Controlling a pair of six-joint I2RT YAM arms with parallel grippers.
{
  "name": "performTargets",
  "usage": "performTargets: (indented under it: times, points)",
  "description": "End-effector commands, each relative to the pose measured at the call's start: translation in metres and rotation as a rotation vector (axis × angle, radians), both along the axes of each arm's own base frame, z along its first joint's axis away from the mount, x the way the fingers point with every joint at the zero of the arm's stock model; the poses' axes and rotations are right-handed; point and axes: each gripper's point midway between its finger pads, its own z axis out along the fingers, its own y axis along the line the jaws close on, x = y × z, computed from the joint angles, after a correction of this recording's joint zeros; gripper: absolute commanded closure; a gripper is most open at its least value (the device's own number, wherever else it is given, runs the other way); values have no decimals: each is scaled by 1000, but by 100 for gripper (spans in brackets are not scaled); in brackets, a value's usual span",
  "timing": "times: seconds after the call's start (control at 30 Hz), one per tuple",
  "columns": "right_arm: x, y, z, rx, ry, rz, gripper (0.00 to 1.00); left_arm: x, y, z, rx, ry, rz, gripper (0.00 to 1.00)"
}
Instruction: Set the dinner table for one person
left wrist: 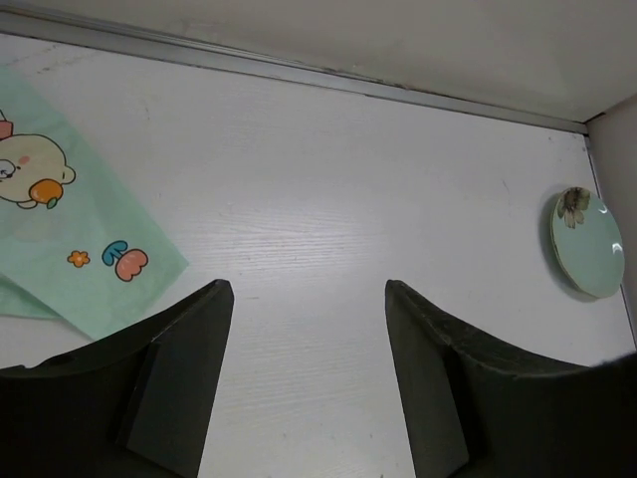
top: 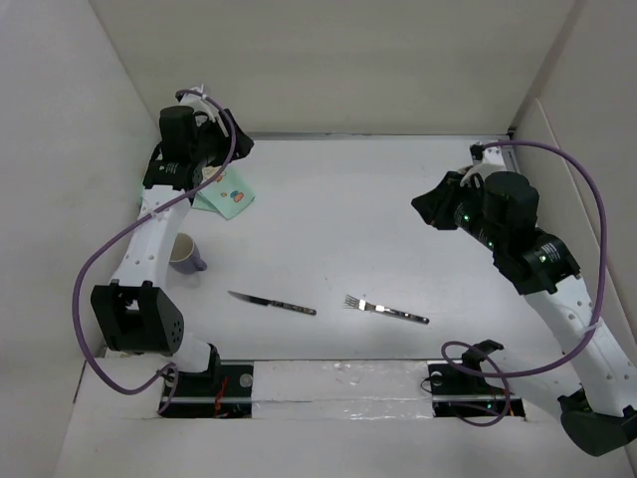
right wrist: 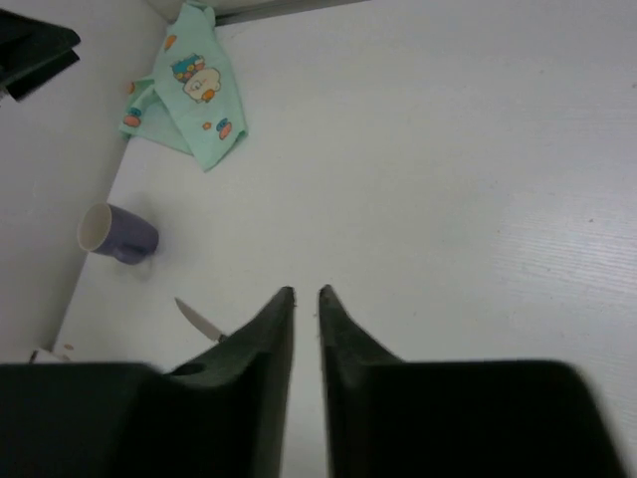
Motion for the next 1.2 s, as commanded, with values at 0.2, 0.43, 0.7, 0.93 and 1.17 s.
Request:
performTargets:
  times: [0.2,0.43,0.7,0.93,1.17]
  points:
    - [5,-2,10,6,-49,-3,73,-5,30,8,91,-13,139,63]
    - [3,-4,4,-7,-33,-4,100,-13,68,-16,280,91,369,100]
    - [9,5,-14,-17,7,24,100,-3,84,-108,367,365,467,75]
    - [12,8,-21,-40,29,51,100,9,90,-168,220,467,529,67]
    - [6,11,-27,-34,40,80,99,19,93,-214,206,570,605,66]
